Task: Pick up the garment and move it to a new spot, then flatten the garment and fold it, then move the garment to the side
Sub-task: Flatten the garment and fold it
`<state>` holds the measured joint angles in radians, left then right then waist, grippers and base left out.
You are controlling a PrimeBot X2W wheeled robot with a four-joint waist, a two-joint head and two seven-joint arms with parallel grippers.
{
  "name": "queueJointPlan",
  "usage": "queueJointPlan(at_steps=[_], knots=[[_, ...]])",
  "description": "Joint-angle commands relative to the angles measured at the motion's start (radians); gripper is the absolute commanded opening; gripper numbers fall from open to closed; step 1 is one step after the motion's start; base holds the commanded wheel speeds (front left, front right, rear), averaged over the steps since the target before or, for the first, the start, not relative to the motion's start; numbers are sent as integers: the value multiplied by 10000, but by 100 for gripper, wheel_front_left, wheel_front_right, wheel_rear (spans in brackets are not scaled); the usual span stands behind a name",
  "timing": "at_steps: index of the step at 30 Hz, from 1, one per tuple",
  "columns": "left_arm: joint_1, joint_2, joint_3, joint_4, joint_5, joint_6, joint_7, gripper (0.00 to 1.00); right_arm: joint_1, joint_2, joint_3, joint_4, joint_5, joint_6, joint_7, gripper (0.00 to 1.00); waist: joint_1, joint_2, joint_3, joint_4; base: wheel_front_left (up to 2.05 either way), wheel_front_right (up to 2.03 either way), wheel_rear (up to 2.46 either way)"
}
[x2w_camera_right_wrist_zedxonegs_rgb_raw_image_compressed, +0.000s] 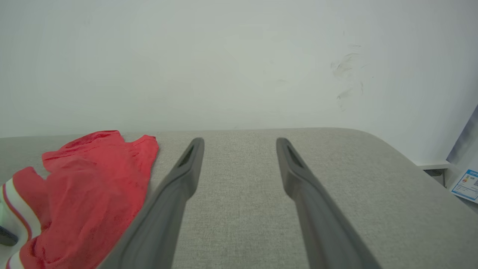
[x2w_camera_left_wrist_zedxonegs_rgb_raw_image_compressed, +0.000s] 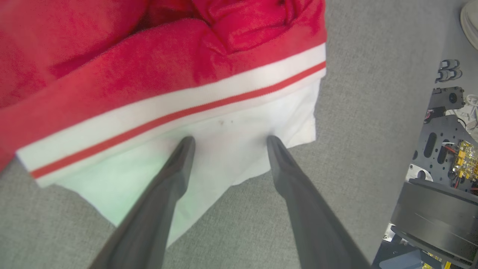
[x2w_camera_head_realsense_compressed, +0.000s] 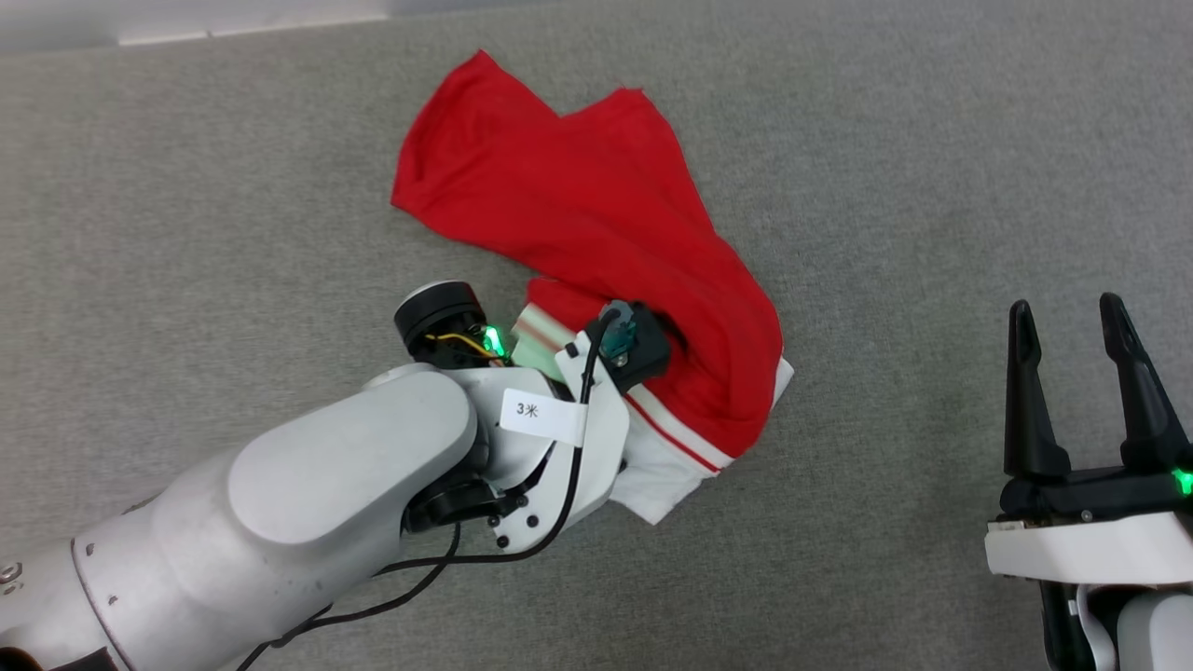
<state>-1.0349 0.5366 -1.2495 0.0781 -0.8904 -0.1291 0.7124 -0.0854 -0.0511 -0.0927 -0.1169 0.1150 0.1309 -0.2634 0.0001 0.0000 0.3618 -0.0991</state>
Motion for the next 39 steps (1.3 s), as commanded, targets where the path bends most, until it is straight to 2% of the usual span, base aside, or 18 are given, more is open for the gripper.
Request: queueJointPlan(at_steps=[1,5,7,8,9,10,13,17,22,26,32,36,39], knots=[[-74,68,-162,206,-77,5,134,100,-240,18,6,-47,38,-3,-20,100,-1,0,313,-204,0,0,0],[229,69,-344,638,44,4,530,100,-355,16,69,-44,63,-3,-20,100,-1,0,550,-316,0,0,0],[669,20,-433,529,202,1,1052,100,-412,16,80,-39,68,-3,-20,100,-1,0,602,-333,0,0,0],[820,35,-469,419,249,-8,1235,62,-426,16,61,-39,66,-3,-20,100,-1,0,617,-323,0,0,0],[924,37,-502,326,285,-19,1352,11,-419,16,29,-37,56,-3,-20,100,-1,0,618,-295,0,0,0],[983,49,-507,240,344,-22,1433,0,-405,16,1,-15,29,-3,-20,100,-1,0,598,-251,0,0,0],[861,78,-472,115,412,-27,1160,0,-395,16,-13,21,-12,-3,-20,100,-1,0,515,-156,0,0,0],[115,110,-327,-20,205,-5,-124,0,-281,16,-65,54,-86,-3,-20,100,-1,0,192,93,0,0,0],[-212,833,43,-197,-183,4,-1318,0,-45,16,-172,55,-126,-3,-20,100,-1,0,-217,473,0,0,0],[81,1640,296,-169,-305,106,-1707,0,99,16,-193,62,-140,-3,-20,100,-1,0,-407,779,0,0,0],[1010,2693,242,232,-504,500,-1896,0,109,16,-105,75,-160,-3,-20,100,-1,0,-413,979,0,0,0],[1855,2965,108,769,-891,632,-1995,0,117,17,-67,92,-182,-3,-20,100,-1,0,-376,971,0,0,0],[2349,2831,115,1077,-1131,744,-2293,0,201,17,-116,121,-197,-3,-20,100,-1,0,-431,991,0,0,0]])
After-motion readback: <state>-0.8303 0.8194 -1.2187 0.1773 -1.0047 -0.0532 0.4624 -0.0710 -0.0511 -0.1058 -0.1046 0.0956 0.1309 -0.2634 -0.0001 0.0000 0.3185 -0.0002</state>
